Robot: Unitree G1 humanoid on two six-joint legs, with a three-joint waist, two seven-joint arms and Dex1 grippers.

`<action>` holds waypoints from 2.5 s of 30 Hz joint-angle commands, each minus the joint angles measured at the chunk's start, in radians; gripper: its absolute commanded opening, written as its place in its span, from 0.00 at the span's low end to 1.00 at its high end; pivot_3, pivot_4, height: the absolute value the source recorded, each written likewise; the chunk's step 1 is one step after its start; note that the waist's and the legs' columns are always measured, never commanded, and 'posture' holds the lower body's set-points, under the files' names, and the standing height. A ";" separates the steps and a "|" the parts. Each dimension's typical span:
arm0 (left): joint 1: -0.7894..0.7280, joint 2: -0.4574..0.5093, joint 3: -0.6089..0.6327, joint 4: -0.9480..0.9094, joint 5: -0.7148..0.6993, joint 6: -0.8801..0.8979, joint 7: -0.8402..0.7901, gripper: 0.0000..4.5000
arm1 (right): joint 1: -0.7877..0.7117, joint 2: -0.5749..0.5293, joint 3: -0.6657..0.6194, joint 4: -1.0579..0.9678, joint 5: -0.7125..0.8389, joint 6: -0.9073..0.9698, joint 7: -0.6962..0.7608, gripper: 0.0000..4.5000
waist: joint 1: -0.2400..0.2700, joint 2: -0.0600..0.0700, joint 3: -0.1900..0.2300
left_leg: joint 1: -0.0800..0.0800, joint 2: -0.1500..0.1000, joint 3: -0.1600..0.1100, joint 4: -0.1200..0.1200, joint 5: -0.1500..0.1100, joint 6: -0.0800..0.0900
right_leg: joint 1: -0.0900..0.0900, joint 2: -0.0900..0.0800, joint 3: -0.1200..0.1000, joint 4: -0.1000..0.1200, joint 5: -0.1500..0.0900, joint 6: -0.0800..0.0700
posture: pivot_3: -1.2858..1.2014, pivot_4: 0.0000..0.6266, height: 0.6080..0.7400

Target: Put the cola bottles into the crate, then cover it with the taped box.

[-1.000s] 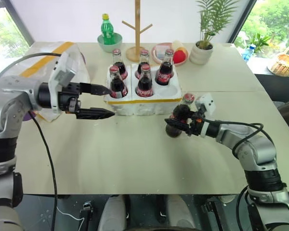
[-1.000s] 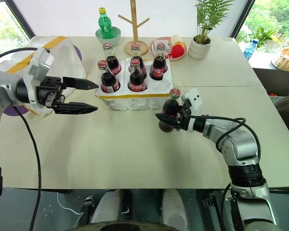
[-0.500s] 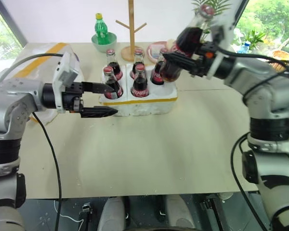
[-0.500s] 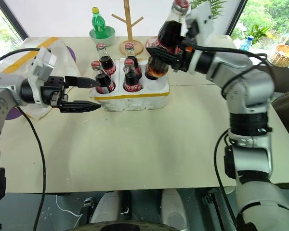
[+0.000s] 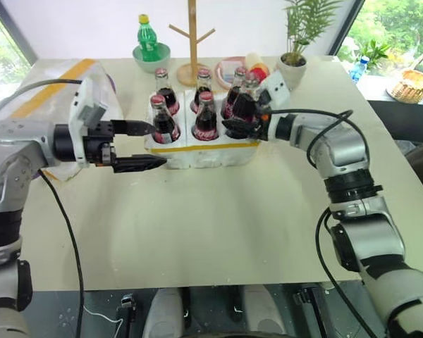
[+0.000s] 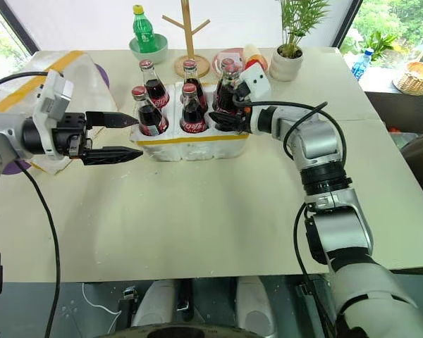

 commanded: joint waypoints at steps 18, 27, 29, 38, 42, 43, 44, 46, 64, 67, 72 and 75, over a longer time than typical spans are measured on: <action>0.588 0.414 0.750 0.028 0.180 0.102 -0.195 1.00 | 0.046 -0.476 -0.255 -0.402 0.191 0.237 0.258 1.00 | -0.010 0.002 0.001 | 0.005 0.001 0.002 -0.003 -0.003 0.005 | 0.001 -0.001 0.001 -0.001 -0.001 -0.001 | 0.52 0.24 1.00; 0.572 0.585 0.525 0.591 0.422 -0.191 -0.104 1.00 | 0.028 -0.455 -0.246 -0.453 0.302 0.238 0.354 1.00 | 0.004 0.001 0.000 | 0.008 0.002 0.005 -0.007 -0.001 0.001 | 0.000 -0.001 0.000 0.000 -0.003 -0.007 | 0.52 0.24 1.00; 0.425 0.585 0.361 0.682 0.454 -0.242 -0.076 1.00 | 0.026 -0.441 -0.227 -0.449 0.292 0.226 0.354 1.00 | 0.006 0.000 0.000 | 0.007 0.001 0.005 -0.008 -0.001 0.001 | 0.000 -0.002 0.000 0.000 -0.003 -0.007 | 0.52 0.24 1.00; -0.278 0.357 -0.159 1.095 0.765 -0.373 -0.043 1.00 | 0.071 -0.418 -0.243 -0.485 0.300 0.225 0.304 1.00 | 0.025 -0.002 -0.002 | 0.002 0.001 0.004 -0.002 -0.001 0.001 | -0.001 0.001 -0.002 0.003 -0.001 -0.004 | 0.52 0.24 1.00; -0.384 0.294 -0.248 1.218 0.839 -0.399 -0.072 1.00 | 0.112 -0.442 -0.266 -0.537 0.313 0.231 0.293 1.00 | 0.022 -0.003 -0.001 | 0.001 0.001 0.005 -0.001 -0.002 0.003 | -0.001 0.000 -0.002 0.001 -0.001 -0.004 | 0.52 0.24 1.00; -0.400 0.283 -0.264 1.238 0.854 -0.406 -0.076 1.00 | 0.118 -0.447 -0.272 -0.548 0.317 0.234 0.290 1.00 | 0.021 -0.003 -0.001 | 0.001 0.001 0.005 -0.001 -0.002 0.003 | -0.001 0.000 -0.002 0.001 -0.001 -0.003 | 0.52 0.24 1.00; -0.413 0.276 -0.276 1.254 0.866 -0.413 -0.079 1.00 | 0.123 -0.451 -0.276 -0.555 0.320 0.235 0.287 1.00 | 0.021 -0.003 -0.001 | 0.001 0.001 0.005 -0.001 -0.002 0.004 | -0.001 0.000 -0.002 0.001 -0.001 -0.003 | 0.52 0.24 1.00; -0.434 0.261 -0.289 1.282 0.881 -0.430 -0.077 1.00 | 0.128 -0.456 -0.284 -0.563 0.322 0.236 0.275 1.00 | 0.021 -0.003 -0.001 | 0.001 0.001 0.004 -0.001 -0.002 0.004 | -0.001 0.000 -0.002 0.002 -0.001 -0.003 | 0.52 0.24 1.00; -0.518 0.251 -0.240 1.299 0.877 -0.558 0.098 0.07 | 0.156 -0.521 -0.314 -0.566 0.347 0.267 0.238 1.00 | 0.026 -0.004 -0.001 | 0.002 0.001 0.003 0.001 -0.002 0.004 | -0.001 -0.001 -0.002 0.004 -0.001 -0.004 | 0.52 0.24 1.00; -0.531 0.244 -0.176 1.203 0.825 -0.662 0.168 0.07 | 0.181 -0.558 -0.339 -0.560 0.356 0.265 0.260 1.00 | 0.029 -0.006 -0.001 | 0.001 0.001 0.002 0.001 -0.002 0.004 | -0.001 -0.001 -0.002 0.004 -0.001 -0.004 | 0.52 0.24 1.00; -0.515 0.194 -0.090 0.969 0.771 -0.813 0.294 0.07 | 0.218 -0.609 -0.389 -0.561 0.401 0.276 0.308 1.00 | 0.030 -0.007 -0.001 | 0.000 0.001 0.002 0.001 -0.002 0.004 | 0.000 -0.002 -0.003 0.002 0.000 -0.002 | 0.52 0.24 1.00; -0.480 0.160 -0.097 0.813 0.792 -0.926 0.359 0.07 | 0.225 -0.610 -0.399 -0.543 0.402 0.280 0.289 1.00 | 0.028 -0.007 -0.001 | 0.000 0.000 0.003 0.001 -0.002 0.004 | 0.000 -0.002 -0.002 0.001 0.001 -0.001 | 0.52 0.24 1.00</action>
